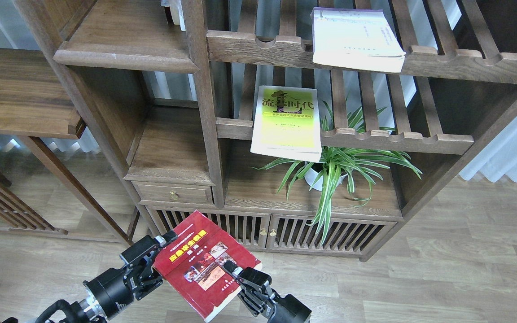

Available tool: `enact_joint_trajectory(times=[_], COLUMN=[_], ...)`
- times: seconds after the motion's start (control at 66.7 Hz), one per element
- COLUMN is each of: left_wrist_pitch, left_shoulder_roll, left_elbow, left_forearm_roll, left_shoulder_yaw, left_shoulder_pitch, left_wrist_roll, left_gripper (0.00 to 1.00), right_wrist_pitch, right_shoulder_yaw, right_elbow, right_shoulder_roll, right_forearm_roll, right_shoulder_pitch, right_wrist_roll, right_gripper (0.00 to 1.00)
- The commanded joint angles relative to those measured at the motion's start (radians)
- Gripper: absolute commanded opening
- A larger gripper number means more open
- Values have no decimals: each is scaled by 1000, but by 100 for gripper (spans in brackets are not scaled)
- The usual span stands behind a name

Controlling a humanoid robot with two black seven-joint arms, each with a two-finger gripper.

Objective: Organize books on shelf
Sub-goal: 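Pass the red book from the right gripper to the left gripper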

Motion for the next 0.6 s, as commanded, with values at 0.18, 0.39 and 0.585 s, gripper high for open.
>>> enact_joint_trajectory(times=[0.18, 0.39, 0.585], left_wrist_pitch=[0, 0, 0], left_shoulder_roll=[-28, -72, -49], left_elbow=[4, 30, 31], left_forearm_roll=[-7, -23, -21], left_shoulder_yaw=[29, 82, 98], left_shoulder_pitch=[13, -10, -21], left_wrist_roll=[-9, -10, -13], left_gripper=[34, 0, 0], right_wrist_pitch=[0, 0, 0], right_shoulder_yaw=[-1, 0, 8], right_elbow=[3, 5, 5], right_shoulder_roll=[0, 0, 0], right_forearm_roll=[-28, -28, -28], right_shoulder_pitch=[-18, -21, -26], right_wrist_roll=[-2, -2, 0], right_gripper=[4, 4, 5])
